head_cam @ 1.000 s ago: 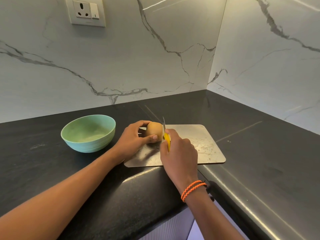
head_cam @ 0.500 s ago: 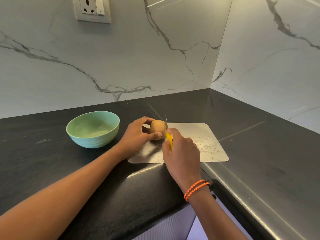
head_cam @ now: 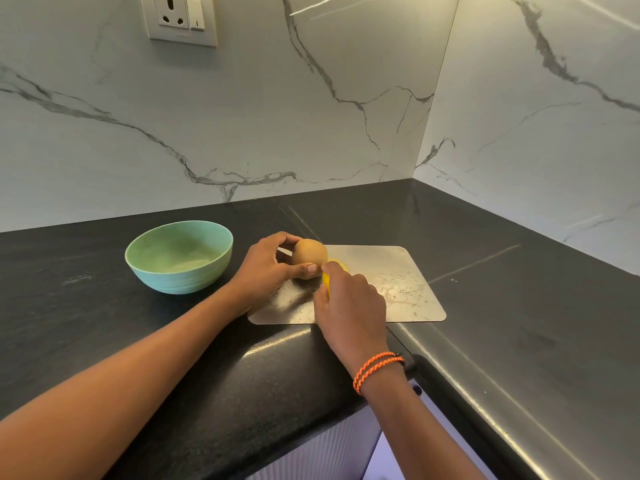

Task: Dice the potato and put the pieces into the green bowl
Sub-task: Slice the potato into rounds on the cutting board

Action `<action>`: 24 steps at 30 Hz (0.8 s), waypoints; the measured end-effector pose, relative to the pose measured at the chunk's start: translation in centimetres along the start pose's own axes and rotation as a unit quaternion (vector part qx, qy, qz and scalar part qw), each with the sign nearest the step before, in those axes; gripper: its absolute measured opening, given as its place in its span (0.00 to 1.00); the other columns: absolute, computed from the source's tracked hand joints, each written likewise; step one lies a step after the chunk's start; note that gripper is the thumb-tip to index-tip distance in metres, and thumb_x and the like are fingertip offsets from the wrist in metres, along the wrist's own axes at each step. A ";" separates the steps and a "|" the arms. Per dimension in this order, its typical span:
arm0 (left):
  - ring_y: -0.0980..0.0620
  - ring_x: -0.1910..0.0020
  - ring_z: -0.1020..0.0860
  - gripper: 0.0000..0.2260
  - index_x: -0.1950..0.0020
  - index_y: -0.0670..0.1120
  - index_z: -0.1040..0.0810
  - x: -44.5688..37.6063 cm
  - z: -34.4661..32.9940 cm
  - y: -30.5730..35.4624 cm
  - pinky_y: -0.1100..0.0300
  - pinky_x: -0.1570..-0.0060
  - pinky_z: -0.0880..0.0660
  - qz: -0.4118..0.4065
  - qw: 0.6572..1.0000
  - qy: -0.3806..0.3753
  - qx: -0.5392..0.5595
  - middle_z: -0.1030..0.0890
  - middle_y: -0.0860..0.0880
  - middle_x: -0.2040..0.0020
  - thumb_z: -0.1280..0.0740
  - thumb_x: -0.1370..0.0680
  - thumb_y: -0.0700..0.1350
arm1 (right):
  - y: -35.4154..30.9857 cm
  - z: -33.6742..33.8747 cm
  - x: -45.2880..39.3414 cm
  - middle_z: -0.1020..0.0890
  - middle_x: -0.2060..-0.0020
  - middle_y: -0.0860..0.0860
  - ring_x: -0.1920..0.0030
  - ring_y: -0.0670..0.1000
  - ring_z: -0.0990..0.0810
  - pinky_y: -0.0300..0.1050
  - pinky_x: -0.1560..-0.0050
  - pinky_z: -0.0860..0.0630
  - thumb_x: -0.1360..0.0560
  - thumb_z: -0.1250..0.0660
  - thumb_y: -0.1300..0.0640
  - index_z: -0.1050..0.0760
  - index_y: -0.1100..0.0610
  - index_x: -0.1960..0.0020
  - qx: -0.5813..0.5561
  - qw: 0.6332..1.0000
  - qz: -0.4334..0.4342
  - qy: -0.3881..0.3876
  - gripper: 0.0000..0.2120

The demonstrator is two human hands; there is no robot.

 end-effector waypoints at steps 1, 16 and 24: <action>0.58 0.45 0.20 0.25 0.35 0.54 0.20 0.0 0.0 0.0 0.63 0.53 0.27 0.000 1.000 -0.001 0.001 0.20 0.57 0.40 0.18 0.29 0.53 | 0.0 -0.1 -0.1 0.18 0.50 0.51 0.53 0.52 0.21 0.44 0.58 0.29 0.16 0.41 0.51 0.30 0.50 0.30 0.002 1.000 -0.002 -0.006 0.15; 0.60 0.48 0.18 0.22 0.37 0.56 0.21 0.3 0.2 -0.3 0.57 0.57 0.23 0.034 0.998 -0.018 0.042 0.18 0.60 0.41 0.19 0.28 0.53 | 0.2 0.2 0.6 0.18 0.50 0.51 0.51 0.53 0.20 0.45 0.59 0.33 0.16 0.42 0.51 0.28 0.50 0.31 -0.004 0.999 -0.033 0.024 0.15; 0.52 0.49 0.16 0.22 0.38 0.54 0.20 0.3 0.5 -0.1 0.58 0.65 0.24 0.027 0.998 -0.039 0.050 0.16 0.55 0.42 0.17 0.29 0.50 | -0.1 0.7 0.5 0.16 0.54 0.50 0.55 0.50 0.19 0.42 0.61 0.32 0.16 0.40 0.49 0.31 0.48 0.24 -0.032 0.995 -0.004 0.090 0.20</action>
Point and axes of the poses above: each hand's wrist, its own x-axis away from the middle knuckle, its own z-axis out of the back of the hand, y = z × x, the point moved 7 cm from there along -x, towards the middle knuckle
